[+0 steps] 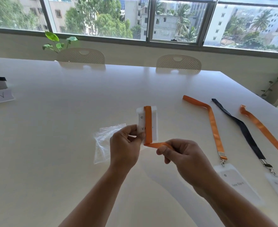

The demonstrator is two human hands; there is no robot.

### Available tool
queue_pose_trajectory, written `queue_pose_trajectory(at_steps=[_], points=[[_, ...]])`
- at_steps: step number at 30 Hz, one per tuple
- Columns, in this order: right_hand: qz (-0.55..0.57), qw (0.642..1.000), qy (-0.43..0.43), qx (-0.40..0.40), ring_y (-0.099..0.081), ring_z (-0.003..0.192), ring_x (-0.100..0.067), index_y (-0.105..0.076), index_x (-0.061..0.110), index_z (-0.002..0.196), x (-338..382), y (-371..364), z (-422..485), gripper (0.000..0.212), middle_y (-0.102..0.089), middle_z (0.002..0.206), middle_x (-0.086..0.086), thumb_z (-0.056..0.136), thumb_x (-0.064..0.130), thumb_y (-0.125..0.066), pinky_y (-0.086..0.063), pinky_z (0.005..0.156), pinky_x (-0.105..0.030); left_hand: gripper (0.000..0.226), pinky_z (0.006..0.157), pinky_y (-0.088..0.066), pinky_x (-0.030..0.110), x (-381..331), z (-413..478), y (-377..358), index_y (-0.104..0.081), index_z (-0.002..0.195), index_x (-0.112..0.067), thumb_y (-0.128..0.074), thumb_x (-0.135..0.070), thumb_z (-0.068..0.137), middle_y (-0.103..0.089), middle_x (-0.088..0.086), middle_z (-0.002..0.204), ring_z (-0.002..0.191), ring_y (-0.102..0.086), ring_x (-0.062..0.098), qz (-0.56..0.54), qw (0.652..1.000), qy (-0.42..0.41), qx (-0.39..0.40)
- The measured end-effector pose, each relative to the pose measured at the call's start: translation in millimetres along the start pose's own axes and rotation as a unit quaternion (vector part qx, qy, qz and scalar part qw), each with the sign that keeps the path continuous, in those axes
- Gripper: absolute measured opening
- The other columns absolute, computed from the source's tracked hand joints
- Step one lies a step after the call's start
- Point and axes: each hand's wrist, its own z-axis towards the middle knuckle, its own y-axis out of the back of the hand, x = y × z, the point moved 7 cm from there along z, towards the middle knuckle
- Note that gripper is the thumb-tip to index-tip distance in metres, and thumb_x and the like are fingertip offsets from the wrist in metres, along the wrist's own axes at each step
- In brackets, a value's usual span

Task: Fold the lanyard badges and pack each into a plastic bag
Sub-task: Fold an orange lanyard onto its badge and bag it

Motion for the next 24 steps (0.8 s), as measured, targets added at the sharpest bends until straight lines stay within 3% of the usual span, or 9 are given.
queue_pose_trajectory(at_steps=[2,5,7,11,14,17,22,24], points=[[0.029,0.999,0.018,-0.010,-0.060,0.075,-0.023,-0.076,0.029,0.075,11,7,1,0.017,-0.067,0.080,0.004,0.089,0.030,-0.068,-0.050,0.067,-0.036,0.022,0.066,-0.055,0.018,1,1,-1,-0.074,0.088,-0.034,-0.077,-0.013,0.084,-0.075,-0.020,0.078,0.066,-0.069,-0.001,0.026,1.000,-0.010,0.012],[0.094,0.995,0.032,-0.033,-0.060,0.093,0.002,-0.079,0.026,0.073,21,16,10,0.013,-0.064,0.101,0.020,0.078,0.034,-0.071,-0.045,0.083,-0.025,0.025,0.063,-0.054,0.015,-3,-1,-8,-0.073,0.088,-0.039,-0.077,-0.014,0.083,-0.074,-0.024,0.078,0.063,-0.069,0.002,0.026,0.999,-0.012,0.038],[0.120,0.991,0.039,-0.047,-0.056,0.104,0.011,-0.080,0.024,0.075,24,23,18,0.014,-0.062,0.114,0.026,0.082,0.030,-0.069,-0.040,0.086,-0.023,0.030,0.062,-0.053,0.012,-7,-4,-14,-0.070,0.085,-0.046,-0.077,-0.017,0.084,-0.073,-0.027,0.079,0.062,-0.069,0.002,0.020,0.998,-0.020,0.062],[0.149,0.985,0.056,-0.059,-0.054,0.114,0.007,-0.080,0.025,0.074,25,29,35,0.021,-0.061,0.124,0.029,0.089,0.023,-0.066,-0.039,0.083,-0.022,0.027,0.062,-0.056,0.018,-8,-6,-24,-0.073,0.089,-0.043,-0.077,-0.016,0.085,-0.075,-0.020,0.079,0.064,-0.069,0.008,-0.003,0.992,0.002,0.122],[0.194,0.978,0.051,-0.066,-0.061,0.109,0.004,-0.080,0.025,0.074,17,24,43,0.026,-0.064,0.123,0.027,0.092,0.022,-0.062,-0.044,0.079,-0.021,0.022,0.051,-0.046,0.013,-2,-8,-28,-0.078,0.095,-0.033,-0.076,-0.014,0.085,-0.075,-0.010,0.075,0.054,-0.061,0.004,-0.045,0.983,0.034,0.177],[0.224,0.968,0.040,-0.106,-0.066,0.103,-0.005,-0.079,0.023,0.075,3,20,48,0.026,-0.070,0.117,0.017,0.094,0.020,-0.061,-0.050,0.075,-0.025,0.019,0.049,-0.043,0.021,7,-11,-31,-0.079,0.095,-0.027,-0.076,-0.011,0.085,-0.071,0.003,0.074,0.053,-0.050,0.010,-0.098,0.968,0.070,0.218],[0.212,0.965,0.027,-0.151,-0.067,0.095,-0.007,-0.077,0.025,0.078,-11,16,50,0.016,-0.068,0.110,0.012,0.083,0.035,-0.066,-0.056,0.070,-0.027,0.018,0.051,-0.046,0.023,7,-16,-38,-0.077,0.103,-0.017,-0.075,-0.010,0.087,-0.071,-0.004,0.074,0.059,-0.056,0.009,-0.136,0.956,0.074,0.250],[0.219,0.966,0.020,-0.137,-0.069,0.087,-0.012,-0.076,0.028,0.077,-15,14,50,0.018,-0.073,0.095,0.008,0.078,0.043,-0.065,-0.058,0.067,-0.028,0.017,0.053,-0.048,0.024,7,-16,-38,-0.075,0.102,-0.014,-0.075,-0.011,0.086,-0.073,-0.004,0.076,0.062,-0.059,0.008,-0.134,0.955,0.075,0.254]])
